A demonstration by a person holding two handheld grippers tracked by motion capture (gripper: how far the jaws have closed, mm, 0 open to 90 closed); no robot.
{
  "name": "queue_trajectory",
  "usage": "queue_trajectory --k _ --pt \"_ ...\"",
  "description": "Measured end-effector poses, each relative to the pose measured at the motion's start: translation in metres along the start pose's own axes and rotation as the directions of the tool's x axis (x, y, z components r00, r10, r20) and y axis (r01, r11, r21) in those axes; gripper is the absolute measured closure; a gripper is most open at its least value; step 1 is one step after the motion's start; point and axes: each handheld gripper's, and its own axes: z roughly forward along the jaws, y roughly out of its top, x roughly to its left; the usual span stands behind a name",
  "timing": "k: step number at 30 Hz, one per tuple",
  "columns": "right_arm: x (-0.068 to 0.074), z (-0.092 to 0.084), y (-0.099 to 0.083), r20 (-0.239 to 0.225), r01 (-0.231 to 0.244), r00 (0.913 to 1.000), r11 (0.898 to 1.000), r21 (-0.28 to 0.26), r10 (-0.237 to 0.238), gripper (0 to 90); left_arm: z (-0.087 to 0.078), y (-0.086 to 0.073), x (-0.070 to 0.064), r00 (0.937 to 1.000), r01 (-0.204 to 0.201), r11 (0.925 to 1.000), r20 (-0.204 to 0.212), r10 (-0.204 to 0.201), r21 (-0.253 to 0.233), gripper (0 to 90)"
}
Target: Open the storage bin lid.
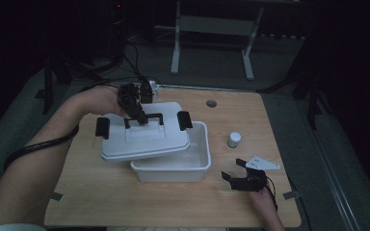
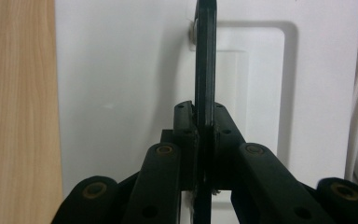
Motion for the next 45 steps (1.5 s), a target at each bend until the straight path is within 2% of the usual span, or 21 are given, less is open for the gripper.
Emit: queue_trajectory --k 9,17,25,31,33,38,41,42,45 --pt "0.0 0.001 0.0 0.004 0.007 1.0 1.0 0.005 -0.007 14.1 -0.006 -0.036 0.004 0.9983 0.058 0.9983 -0.004 -0.058 -0.001 83.6" --pt "0.001 0.001 0.0 0.006 0.007 1.0 1.0 0.011 -0.007 14.1 -0.014 -0.076 0.005 0.9909 0.133 0.9911 -0.023 -0.133 -0.012 83.6" --pt "0.001 0.002 0.001 0.007 0.005 1.0 1.0 0.009 -0.005 14.1 -0.019 -0.119 0.006 0.9749 0.219 0.9758 -0.042 -0.219 -0.009 83.5" --pt "0.001 0.002 0.001 0.01 0.003 0.9999 1.0 0.014 -0.003 14.1 -0.018 -0.15 0.005 0.9613 0.27 0.9625 -0.051 -0.271 -0.027 83.6" --pt "0.001 0.002 0.001 0.01 0.004 0.9999 1.0 0.013 -0.004 14.1 -0.017 -0.158 0.005 0.9563 0.285 0.9578 -0.056 -0.287 -0.033 83.5" --pt "0.001 0.002 0.001 0.012 0.005 0.9999 1.0 0.016 -0.006 14.1 -0.01 -0.173 0.005 0.95 0.304 0.9515 -0.06 -0.307 -0.046 83.5" --pt "0.001 0.002 0.001 0.013 0.006 0.9999 1.0 0.017 -0.006 14.1 -0.003 -0.179 0.005 0.9451 0.319 0.947 -0.062 -0.321 -0.036 83.5" --pt "0.001 0.002 0.001 0.013 0.006 0.9999 1.0 0.018 -0.006 14.1 0.0 -0.181 0.006 0.9454 0.32 0.9471 -0.057 -0.321 -0.03 83.5" --pt "0.001 0.002 0.001 0.013 0.005 0.9999 1.0 0.015 -0.005 14.1 0.011 -0.189 0.008 0.9385 0.343 0.9385 -0.03 -0.344 -0.041 83.5"
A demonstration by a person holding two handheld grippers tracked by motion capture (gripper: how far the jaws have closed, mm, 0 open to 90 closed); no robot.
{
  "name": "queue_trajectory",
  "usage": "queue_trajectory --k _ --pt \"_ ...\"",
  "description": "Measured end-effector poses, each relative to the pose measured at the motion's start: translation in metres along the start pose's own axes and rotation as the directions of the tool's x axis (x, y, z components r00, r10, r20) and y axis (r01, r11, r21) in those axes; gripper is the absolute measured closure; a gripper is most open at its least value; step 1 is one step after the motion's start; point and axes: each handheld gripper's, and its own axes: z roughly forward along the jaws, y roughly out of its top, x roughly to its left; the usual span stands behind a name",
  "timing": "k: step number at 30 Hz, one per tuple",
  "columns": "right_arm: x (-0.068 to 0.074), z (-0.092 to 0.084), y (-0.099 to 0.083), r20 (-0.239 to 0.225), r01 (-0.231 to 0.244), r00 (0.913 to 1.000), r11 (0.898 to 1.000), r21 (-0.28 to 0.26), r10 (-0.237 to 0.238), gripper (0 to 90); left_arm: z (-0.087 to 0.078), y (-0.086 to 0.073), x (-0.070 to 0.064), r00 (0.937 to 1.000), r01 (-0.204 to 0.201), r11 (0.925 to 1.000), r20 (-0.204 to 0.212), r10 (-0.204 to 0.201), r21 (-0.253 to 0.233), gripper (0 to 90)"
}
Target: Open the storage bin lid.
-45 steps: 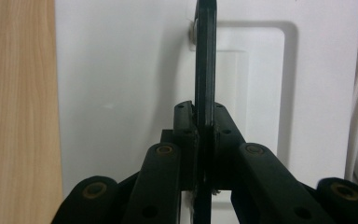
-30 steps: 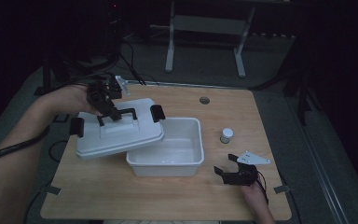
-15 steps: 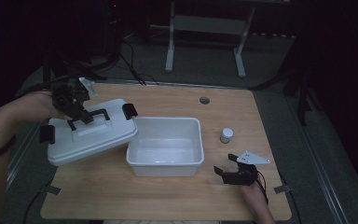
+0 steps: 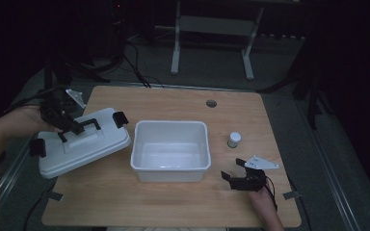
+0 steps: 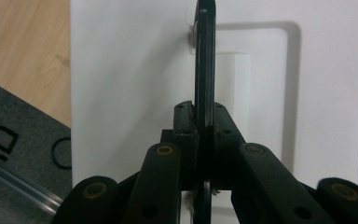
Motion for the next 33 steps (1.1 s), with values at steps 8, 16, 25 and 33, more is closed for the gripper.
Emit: queue_trajectory --k 8,16,25,33 --pt "0.0 0.0 -0.001 -0.002 0.003 1.0 1.0 0.0 -0.003 14.1 0.036 -0.016 0.012 0.9985 0.054 0.9985 0.006 -0.054 -0.002 83.5" --pt "0.0 0.0 -0.001 -0.001 0.004 1.0 1.0 0.002 -0.004 14.1 0.079 -0.021 0.017 0.997 0.078 0.9966 -0.005 -0.077 0.026 83.5" --pt "0.0 0.0 -0.001 -0.002 0.004 1.0 1.0 0.0 -0.004 14.1 0.113 -0.021 0.019 0.9949 0.093 0.9945 0.035 -0.095 0.047 83.4" --pt "-0.003 -0.002 -0.002 0.011 0.009 0.9999 1.0 0.008 -0.009 14.1 0.129 -0.025 0.022 0.9912 0.114 0.9928 0.064 -0.116 0.035 83.4"
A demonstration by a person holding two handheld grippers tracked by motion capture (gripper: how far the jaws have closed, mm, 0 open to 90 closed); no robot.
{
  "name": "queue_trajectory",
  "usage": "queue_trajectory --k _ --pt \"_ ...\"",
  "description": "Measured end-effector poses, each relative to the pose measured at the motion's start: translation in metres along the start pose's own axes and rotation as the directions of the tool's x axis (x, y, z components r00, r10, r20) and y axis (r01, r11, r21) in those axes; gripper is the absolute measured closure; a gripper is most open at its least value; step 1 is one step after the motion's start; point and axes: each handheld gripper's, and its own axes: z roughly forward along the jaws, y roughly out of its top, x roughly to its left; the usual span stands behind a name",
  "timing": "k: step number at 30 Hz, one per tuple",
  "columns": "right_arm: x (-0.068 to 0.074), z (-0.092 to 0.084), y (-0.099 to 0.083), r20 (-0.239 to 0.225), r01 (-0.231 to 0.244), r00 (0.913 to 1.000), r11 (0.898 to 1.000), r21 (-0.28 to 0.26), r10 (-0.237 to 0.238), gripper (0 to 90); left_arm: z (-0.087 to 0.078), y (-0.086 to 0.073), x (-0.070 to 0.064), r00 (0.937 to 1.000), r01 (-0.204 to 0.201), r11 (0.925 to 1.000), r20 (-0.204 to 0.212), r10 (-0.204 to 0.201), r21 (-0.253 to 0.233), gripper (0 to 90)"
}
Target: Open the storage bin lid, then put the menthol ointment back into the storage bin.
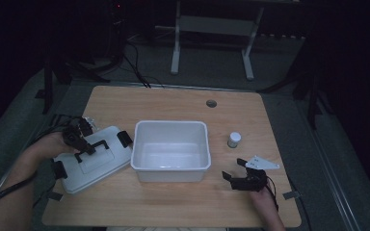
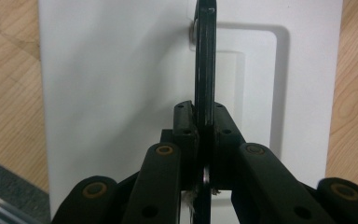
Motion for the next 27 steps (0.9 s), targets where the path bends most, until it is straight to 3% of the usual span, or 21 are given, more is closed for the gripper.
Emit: queue_trajectory --k 5,10,12,15,19,21,27 --pt "-0.007 -0.005 0.001 -0.001 -0.023 0.9997 1.0 0.007 0.023 14.1 0.0 0.001 0.001 1.0 -0.009 0.9999 0.002 0.009 0.011 83.1" --pt "-0.015 -0.015 0.009 0.004 -0.067 0.9977 0.997 0.031 0.067 14.6 -0.004 0.004 -0.001 0.9999 -0.012 0.9999 0.007 0.012 -0.011 69.9" --pt "-0.017 -0.018 0.013 -0.019 -0.036 0.9991 0.999 0.039 0.037 11.9 -0.005 0.004 -0.001 0.9999 -0.012 0.9999 0.003 0.012 -0.012 66.3" --pt "-0.021 -0.019 0.019 -0.021 -0.042 0.9989 0.998 0.039 0.043 12.0 -0.006 0.004 0.0 0.9999 -0.014 0.9999 -0.004 0.014 -0.001 64.5" --pt "-0.03 -0.018 0.032 0.0 0.006 1.0 0.995 0.1 -0.006 15.4 -0.007 0.002 0.002 1.0 0.003 1.0 0.008 -0.003 -0.009 64.3" --pt "-0.034 -0.018 0.038 0.004 0.005 1.0 0.994 0.107 -0.006 21.9 -0.007 0.001 0.001 1.0 -0.006 1.0 -0.005 0.006 -0.006 64.2" --pt "-0.047 -0.011 0.057 0.02 0.031 0.9992 0.989 0.147 -0.034 24.3 -0.006 0.0 0.002 1.0 -0.003 1.0 -0.001 0.003 0.004 63.3"
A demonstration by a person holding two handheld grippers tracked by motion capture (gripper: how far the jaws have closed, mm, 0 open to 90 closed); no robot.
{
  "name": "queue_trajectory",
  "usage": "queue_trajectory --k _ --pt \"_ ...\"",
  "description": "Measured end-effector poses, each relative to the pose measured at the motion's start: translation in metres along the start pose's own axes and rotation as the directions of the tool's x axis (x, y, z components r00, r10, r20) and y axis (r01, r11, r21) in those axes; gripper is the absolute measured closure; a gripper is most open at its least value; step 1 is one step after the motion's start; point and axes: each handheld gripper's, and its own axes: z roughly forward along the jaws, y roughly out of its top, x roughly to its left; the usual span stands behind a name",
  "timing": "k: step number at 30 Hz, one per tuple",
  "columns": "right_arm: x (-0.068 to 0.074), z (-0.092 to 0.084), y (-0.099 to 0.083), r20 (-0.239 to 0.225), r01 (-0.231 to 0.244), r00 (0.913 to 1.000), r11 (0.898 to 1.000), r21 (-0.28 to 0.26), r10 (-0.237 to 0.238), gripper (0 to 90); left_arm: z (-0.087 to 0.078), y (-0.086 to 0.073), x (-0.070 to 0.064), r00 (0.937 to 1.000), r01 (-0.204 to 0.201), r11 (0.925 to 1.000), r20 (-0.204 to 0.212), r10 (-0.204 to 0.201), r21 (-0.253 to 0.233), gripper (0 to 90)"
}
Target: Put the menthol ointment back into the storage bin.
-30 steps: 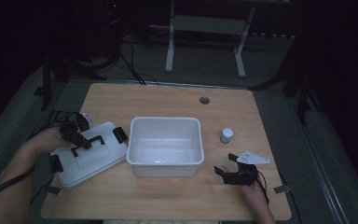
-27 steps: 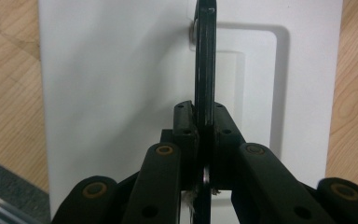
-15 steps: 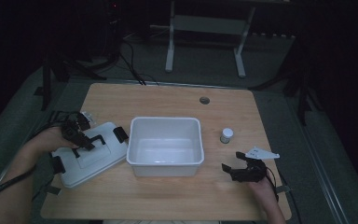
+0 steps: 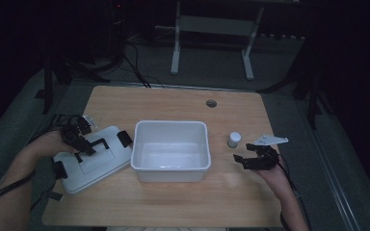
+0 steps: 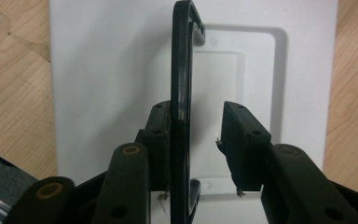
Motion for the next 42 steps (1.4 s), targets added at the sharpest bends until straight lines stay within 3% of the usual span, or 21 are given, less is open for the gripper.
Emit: queue_trajectory --k 7,14,25,38,42 --pt "-0.013 0.012 0.021 0.012 0.033 0.9993 0.996 0.082 -0.034 24.4 -0.001 0.0 0.0 1.0 -0.005 1.0 0.002 0.005 -0.003 63.0" --pt "-0.02 0.027 0.035 0.02 0.053 0.9982 0.991 0.125 -0.056 24.3 -0.003 0.001 0.0 1.0 -0.003 1.0 -0.004 0.003 -0.009 63.0" --pt "-0.038 0.056 0.048 0.05 0.053 0.9966 0.974 0.222 -0.066 24.4 -0.002 0.002 0.001 1.0 -0.002 1.0 0.002 0.002 -0.009 63.2" --pt "-0.046 0.076 0.055 0.041 0.052 0.9969 0.954 0.296 -0.067 35.0 -0.001 0.002 0.002 1.0 -0.006 1.0 0.002 0.006 -0.003 63.2" --pt "-0.046 0.08 0.057 0.043 0.05 0.9967 0.941 0.333 -0.069 42.1 0.0 0.002 0.002 1.0 -0.009 1.0 0.0 0.009 0.001 63.2"
